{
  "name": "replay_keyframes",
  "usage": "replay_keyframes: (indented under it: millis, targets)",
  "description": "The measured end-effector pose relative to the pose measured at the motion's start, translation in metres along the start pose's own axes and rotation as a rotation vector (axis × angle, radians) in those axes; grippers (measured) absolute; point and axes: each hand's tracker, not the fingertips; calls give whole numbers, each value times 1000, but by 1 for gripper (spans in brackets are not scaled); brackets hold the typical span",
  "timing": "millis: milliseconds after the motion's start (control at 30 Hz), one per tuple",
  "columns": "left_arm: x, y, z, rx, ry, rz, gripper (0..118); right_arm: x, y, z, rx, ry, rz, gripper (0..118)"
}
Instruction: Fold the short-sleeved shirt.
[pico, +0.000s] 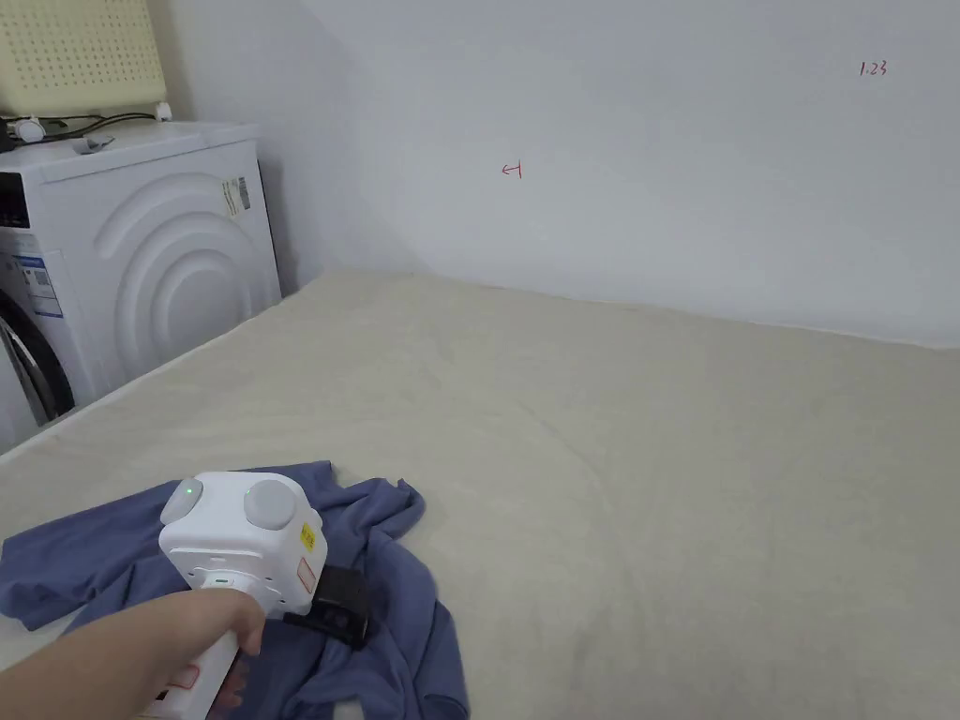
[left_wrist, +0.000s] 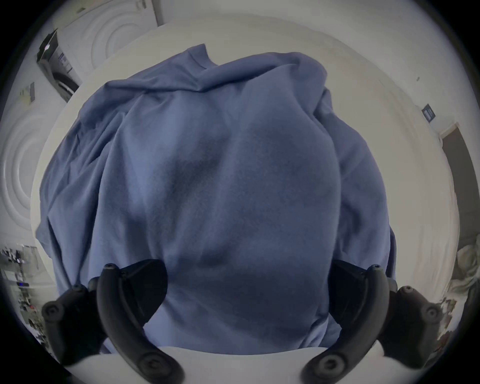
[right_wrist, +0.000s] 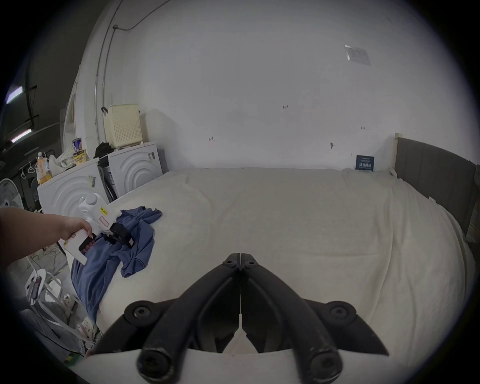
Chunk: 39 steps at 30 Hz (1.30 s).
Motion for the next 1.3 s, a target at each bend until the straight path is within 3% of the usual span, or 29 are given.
replay_keyframes:
  millis: [67, 100, 133, 167, 333, 467, 600, 700, 900, 1100, 1300]
  targets:
    - [13, -16, 16, 56, 21, -60, 54, 1, -2, -1, -16, 8, -12, 0]
    - [-10, 15, 10, 23, -23, -60, 41, 2, -2, 0, -25, 16, -20, 0]
    - [-9, 15, 16, 46, -21, -66, 41, 3, -2, 1, -28, 22, -26, 0]
    - [-10, 14, 21, 48, -42, -63, 4, 4, -2, 2, -31, 26, -32, 0]
    - [-27, 12, 50, 48, -20, -66, 4, 13, 4, 19, -15, 24, -43, 0]
    - [-26, -14, 144, 234, -113, 67, 4, 25, 14, 39, 25, 8, -58, 0]
    - [-18, -22, 241, 362, -68, -16, 4, 37, 23, 59, 75, -6, -80, 0]
    - [-5, -27, 314, 497, -187, 32, 4, 47, 28, 74, 116, -20, -106, 0]
    - [94, -41, 423, 657, -326, -211, 4, 66, 33, 106, 171, -44, -135, 0]
    - [239, -58, 435, 587, -565, -455, 4, 95, 34, 140, 227, -109, -158, 0]
    - [384, -62, 340, 419, -725, -613, 4, 135, 19, 159, 221, -211, -172, 0]
